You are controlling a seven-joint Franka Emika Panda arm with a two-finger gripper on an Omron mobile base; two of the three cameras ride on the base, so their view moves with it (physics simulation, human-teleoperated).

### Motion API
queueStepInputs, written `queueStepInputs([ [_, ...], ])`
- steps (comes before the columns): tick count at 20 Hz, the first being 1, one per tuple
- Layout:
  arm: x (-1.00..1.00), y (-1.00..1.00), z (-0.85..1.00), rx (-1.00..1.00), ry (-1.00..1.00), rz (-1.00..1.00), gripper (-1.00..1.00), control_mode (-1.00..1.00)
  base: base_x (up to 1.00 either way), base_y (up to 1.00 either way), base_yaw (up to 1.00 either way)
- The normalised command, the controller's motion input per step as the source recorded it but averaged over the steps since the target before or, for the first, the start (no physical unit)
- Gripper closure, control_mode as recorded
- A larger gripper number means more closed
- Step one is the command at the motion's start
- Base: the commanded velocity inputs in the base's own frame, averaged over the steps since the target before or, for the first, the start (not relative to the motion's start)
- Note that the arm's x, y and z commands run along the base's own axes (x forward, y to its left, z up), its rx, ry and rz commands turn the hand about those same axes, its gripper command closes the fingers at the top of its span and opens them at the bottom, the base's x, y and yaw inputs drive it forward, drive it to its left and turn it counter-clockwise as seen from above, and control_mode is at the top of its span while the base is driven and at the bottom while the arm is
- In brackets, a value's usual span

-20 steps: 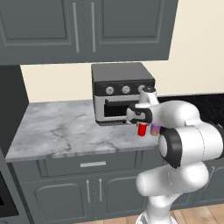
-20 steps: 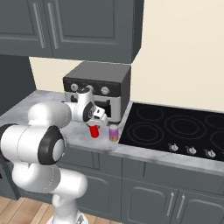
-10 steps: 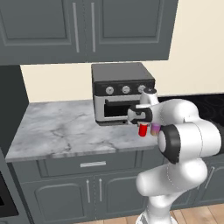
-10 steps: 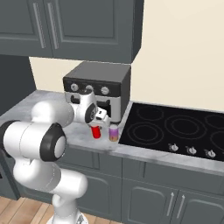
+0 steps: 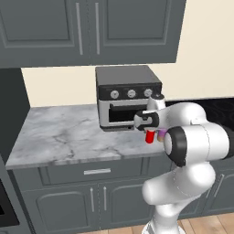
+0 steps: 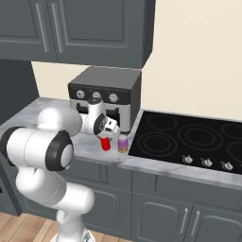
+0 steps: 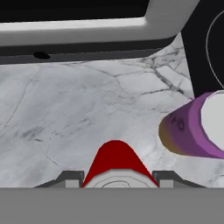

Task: Four empty soda cans are scattered around the kitchen. Gather all the cans and cluster them next to the stove for recycling.

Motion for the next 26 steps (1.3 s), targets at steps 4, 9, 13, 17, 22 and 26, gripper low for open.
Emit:
queueStepInputs([
  [4, 0.08, -0.05, -0.09, 0.00, 0.00, 0.00, 1.00, -1.00, 0.00, 0.00, 0.00],
  [9, 0.09, -0.02, -0.08, 0.00, -0.01, 0.00, 1.00, -1.00, 0.00, 0.00, 0.00],
  [13, 0.10, 0.00, -0.08, 0.00, -0.01, 0.00, 1.00, -1.00, 0.00, 0.00, 0.00],
  [17, 0.12, -0.03, -0.06, 0.00, -0.01, 0.00, 1.00, -1.00, 0.00, 0.00, 0.00],
  [22, 0.10, -0.05, -0.06, 0.00, -0.02, 0.00, 1.00, -1.00, 0.00, 0.00, 0.00],
  [26, 0.07, -0.05, -0.08, 0.00, -0.02, 0.00, 1.00, -1.00, 0.00, 0.00, 0.00],
])
